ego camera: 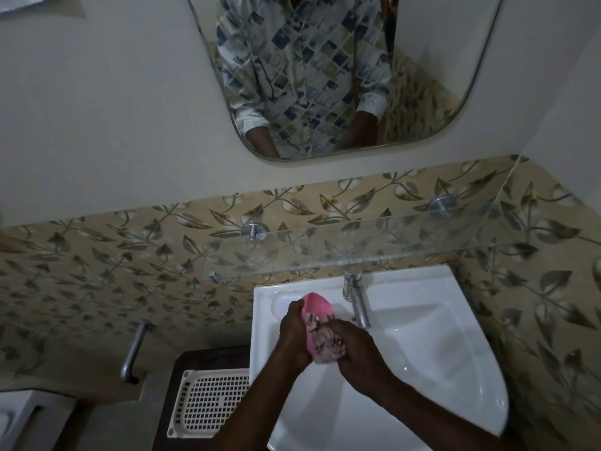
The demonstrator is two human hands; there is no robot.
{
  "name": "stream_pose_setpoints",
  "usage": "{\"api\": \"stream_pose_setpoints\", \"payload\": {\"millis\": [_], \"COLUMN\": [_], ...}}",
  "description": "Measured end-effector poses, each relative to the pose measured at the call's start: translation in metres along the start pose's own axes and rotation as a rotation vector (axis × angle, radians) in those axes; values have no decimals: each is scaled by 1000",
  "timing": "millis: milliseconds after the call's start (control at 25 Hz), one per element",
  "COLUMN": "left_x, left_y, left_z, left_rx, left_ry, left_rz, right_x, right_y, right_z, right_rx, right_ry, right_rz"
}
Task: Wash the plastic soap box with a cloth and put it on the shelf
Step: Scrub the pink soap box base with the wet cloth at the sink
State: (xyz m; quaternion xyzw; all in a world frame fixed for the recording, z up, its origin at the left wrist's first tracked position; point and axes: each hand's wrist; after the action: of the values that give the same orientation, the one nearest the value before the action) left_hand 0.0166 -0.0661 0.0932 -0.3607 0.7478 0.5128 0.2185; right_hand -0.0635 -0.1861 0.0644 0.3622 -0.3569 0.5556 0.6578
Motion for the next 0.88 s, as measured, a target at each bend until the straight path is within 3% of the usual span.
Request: {"api": "stream_pose_setpoints", "payload": {"millis": [80,160,200,240,280,360,440,520,640,680,800,880], "left_x": [17,34,38,35,28,10,2,6,29,34,37,34], "left_y": [1,8,10,11,7,2,4,8,14,18,20,16], "left_z": [-1,-6,-8,-10,-10,-10,-9,-12,-11,-10,6,23], "left_rx": [-113,-64,-46,-52,-59,-74,-110,-98,72,143,247,253], "left_ry": [-57,-134,-125,-74,-16,12,-74,-170,-269,-256,-421,-735], "left_rz": [-184,-315,-333,-321,-288,-157,-80,-220,-728,-799,-874,-962], "right_x": [18,31,35,34,31,17,-1,11,42,48,53,52], "right_y": [-8,-28,-32,-33,-28,-11,-8,-10,-34,-39,-32,-21], "right_z": [-9,-6,-2,2,7,16,25,25,25,30,35,30], "right_rx": [-33,-38,-54,-87,-97,49,130,131,134,114,199,244], "right_ry": [-249,-657,-763,-671,-464,-77,37,-199,-827,-930,-954,-867], "right_rz": [-278,-560,-588,-502,-343,-40,76,-52,-499,-590,-684,-624]}}
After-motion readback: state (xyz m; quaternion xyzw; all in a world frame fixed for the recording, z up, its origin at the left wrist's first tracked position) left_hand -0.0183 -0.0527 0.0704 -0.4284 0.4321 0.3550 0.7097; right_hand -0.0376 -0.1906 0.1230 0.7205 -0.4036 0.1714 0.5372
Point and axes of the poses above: each hand's wrist, its own y-axis away from the middle knuckle, its own z-axis out of the back of the hand, x = y × z, and after that the axes turned 13 degrees about -z, right-handed
